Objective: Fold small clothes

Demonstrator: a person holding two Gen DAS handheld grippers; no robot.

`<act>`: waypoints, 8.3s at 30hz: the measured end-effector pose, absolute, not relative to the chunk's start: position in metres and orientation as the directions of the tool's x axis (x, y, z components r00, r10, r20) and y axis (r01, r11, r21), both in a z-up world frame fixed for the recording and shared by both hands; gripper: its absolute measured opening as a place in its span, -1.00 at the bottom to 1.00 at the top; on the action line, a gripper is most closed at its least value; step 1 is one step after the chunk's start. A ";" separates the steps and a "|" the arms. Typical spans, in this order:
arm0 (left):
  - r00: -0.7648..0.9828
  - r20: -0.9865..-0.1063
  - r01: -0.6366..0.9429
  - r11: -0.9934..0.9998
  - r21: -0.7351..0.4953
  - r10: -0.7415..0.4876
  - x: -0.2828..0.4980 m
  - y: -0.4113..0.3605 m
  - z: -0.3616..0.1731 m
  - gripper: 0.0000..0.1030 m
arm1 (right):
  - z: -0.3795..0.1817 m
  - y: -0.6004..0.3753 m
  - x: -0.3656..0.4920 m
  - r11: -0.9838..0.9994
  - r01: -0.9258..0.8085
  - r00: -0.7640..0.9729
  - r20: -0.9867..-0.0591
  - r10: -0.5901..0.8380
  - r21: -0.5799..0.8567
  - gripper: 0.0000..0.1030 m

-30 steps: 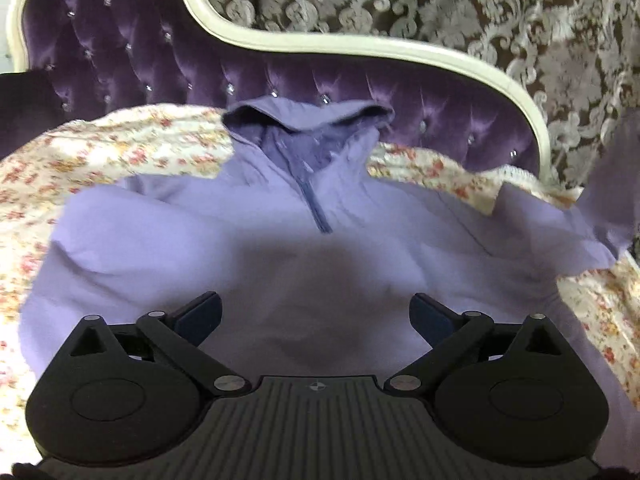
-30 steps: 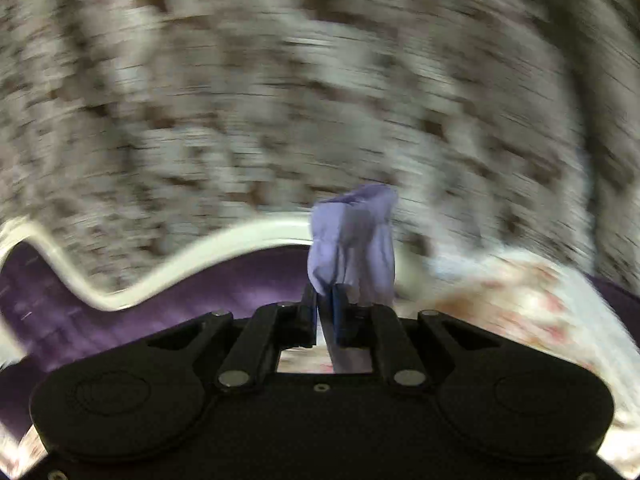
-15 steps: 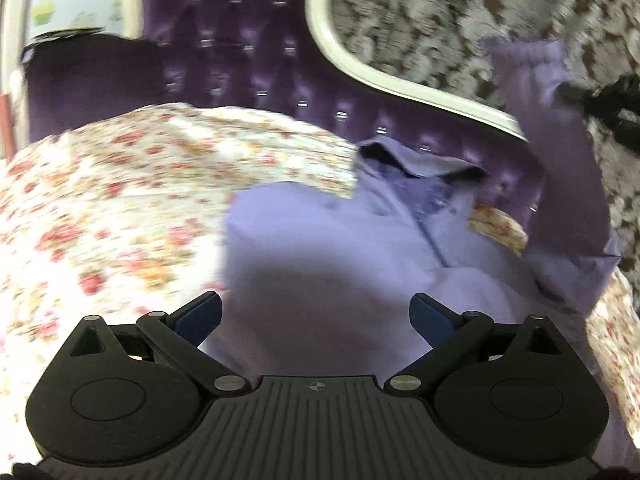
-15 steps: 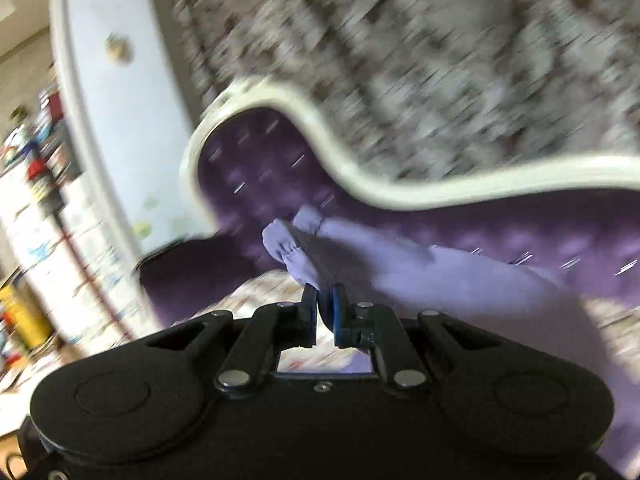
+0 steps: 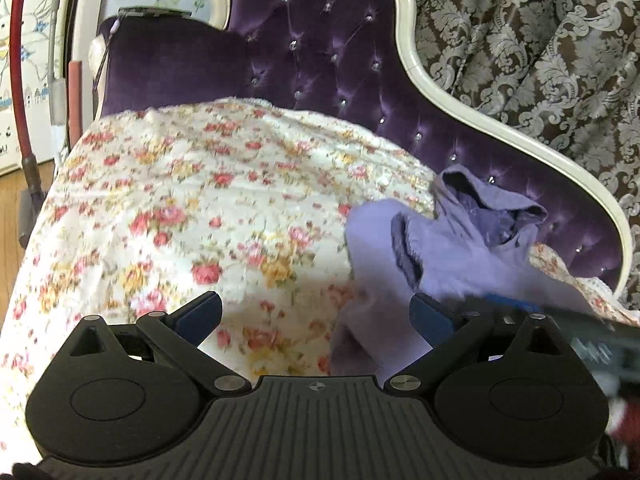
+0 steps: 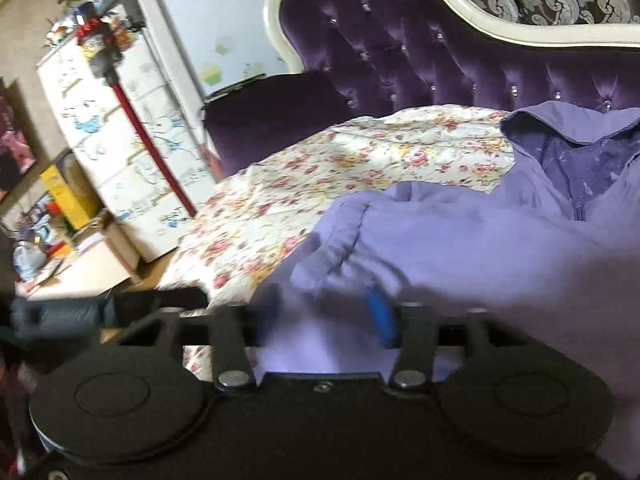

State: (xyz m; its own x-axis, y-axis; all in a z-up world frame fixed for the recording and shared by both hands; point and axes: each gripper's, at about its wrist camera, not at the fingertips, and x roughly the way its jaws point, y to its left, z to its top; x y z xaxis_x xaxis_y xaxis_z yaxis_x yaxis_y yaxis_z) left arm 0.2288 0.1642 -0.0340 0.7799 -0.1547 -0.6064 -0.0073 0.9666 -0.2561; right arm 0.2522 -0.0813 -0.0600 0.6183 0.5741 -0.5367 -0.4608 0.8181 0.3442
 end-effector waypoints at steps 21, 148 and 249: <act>0.763 -0.616 0.189 0.979 -0.081 -0.198 0.299 0.040 -0.041 0.96 | -0.048 -0.288 0.251 0.983 -0.011 0.847 -0.521 0.106 0.182 0.23; 0.613 -0.745 0.251 0.959 -0.131 -0.262 0.539 -0.037 -0.092 0.65 | -0.079 -0.313 0.509 0.918 -0.160 0.791 -0.509 0.339 0.362 -0.68; 0.487 -0.573 0.257 0.736 -0.627 -0.659 0.298 0.055 -0.090 -0.85 | -0.065 -0.249 0.204 0.969 -0.189 0.795 -0.555 0.245 0.157 0.62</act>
State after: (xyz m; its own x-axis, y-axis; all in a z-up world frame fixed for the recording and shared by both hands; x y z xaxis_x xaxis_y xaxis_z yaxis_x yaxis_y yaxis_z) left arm 0.2982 0.0551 -0.0904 0.4872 -0.6588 -0.5732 0.2574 0.7355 -0.6267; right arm 0.2036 -0.2486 -0.0651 0.7949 0.2449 -0.5551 -0.1890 0.9693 0.1571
